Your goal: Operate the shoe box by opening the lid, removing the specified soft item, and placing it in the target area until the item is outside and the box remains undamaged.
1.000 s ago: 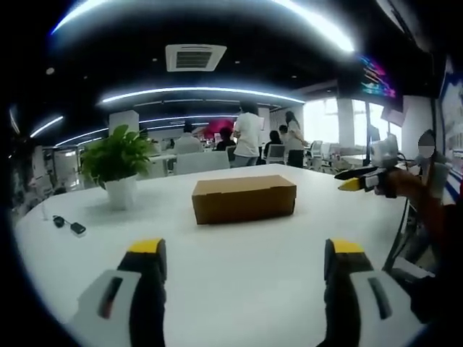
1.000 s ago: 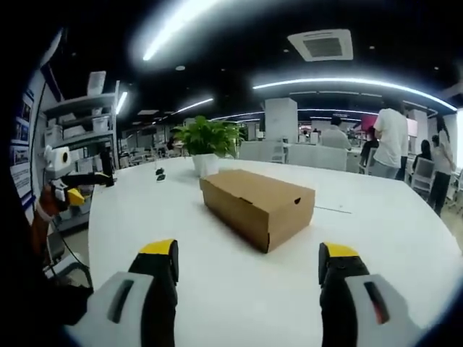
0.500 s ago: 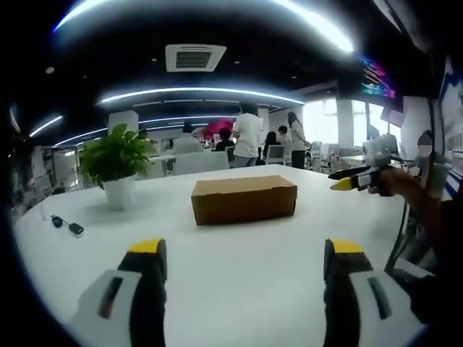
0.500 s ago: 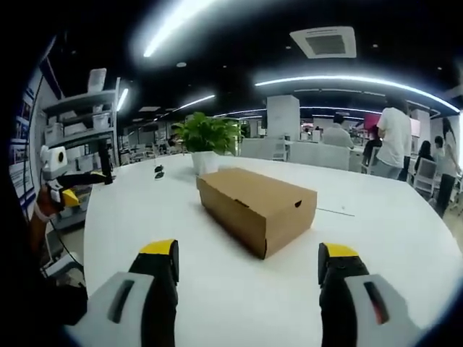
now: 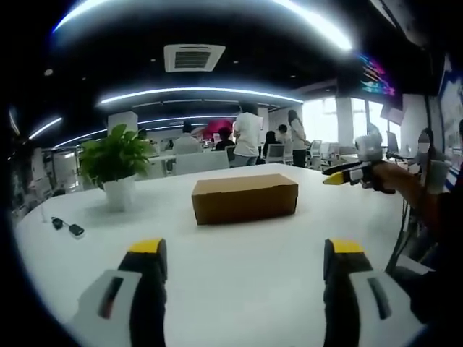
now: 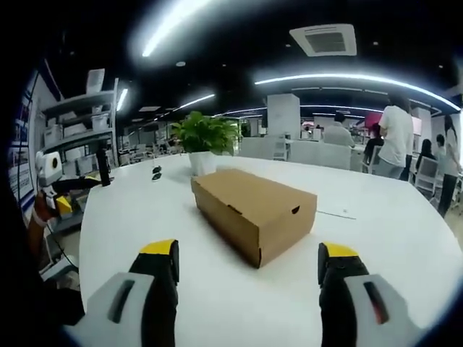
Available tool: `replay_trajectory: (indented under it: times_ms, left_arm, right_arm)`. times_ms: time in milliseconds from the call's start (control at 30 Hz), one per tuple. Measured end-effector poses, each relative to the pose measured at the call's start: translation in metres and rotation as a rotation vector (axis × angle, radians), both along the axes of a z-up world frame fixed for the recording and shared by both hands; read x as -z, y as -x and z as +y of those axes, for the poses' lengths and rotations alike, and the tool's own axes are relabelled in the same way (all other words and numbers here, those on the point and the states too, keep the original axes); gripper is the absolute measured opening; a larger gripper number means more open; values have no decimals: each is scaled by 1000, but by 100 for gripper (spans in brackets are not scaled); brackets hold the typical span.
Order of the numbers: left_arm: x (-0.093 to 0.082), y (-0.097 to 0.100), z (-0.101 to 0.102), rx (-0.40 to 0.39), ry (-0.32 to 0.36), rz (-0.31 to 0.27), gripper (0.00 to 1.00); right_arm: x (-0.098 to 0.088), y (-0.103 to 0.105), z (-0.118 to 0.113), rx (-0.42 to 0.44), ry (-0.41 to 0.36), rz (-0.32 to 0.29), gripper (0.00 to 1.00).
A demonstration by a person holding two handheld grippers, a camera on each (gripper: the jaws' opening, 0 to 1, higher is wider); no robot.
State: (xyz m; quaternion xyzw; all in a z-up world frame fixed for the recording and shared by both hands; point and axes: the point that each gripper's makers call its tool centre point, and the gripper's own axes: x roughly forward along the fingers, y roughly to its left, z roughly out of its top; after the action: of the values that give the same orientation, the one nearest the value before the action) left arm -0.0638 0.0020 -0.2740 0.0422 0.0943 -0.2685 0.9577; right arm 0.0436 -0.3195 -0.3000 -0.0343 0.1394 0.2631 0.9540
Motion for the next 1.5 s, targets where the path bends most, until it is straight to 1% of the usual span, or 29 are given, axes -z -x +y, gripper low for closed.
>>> replay_trajectory:
  times_ms: [133,267,400,667,867,1033,1233,1367,1500]
  left_arm:
    - [-3,-1,1,-5,-9,-16,92]
    - [-2,-3,1,-5,-11,-15,92]
    - [0,-5,0,-2,-16,-12,92]
    - [0,-10,2,-8,-23,-20,91]
    - [4,-13,3,-11,-30,-8,91]
    - [2,-13,3,-12,-23,-27,91]
    - [2,-12,3,-12,-21,-30,91]
    - [3,-12,3,-11,-22,-28,91]
    - [2,-11,4,-16,-24,-38,90]
  right_arm:
    - [1,-4,2,-10,-8,12,80]
    - [2,-9,2,-10,-8,19,80]
    - [2,-16,0,-7,-23,26,80]
    - [5,-27,1,-2,-5,37,80]
    - [4,-38,2,-8,-9,46,79]
    - [4,-46,4,-7,-30,59,78]
    - [-1,-57,5,-9,-15,64,77]
    - [2,-64,3,-5,8,76,77]
    - [5,-69,3,-3,10,90,77]
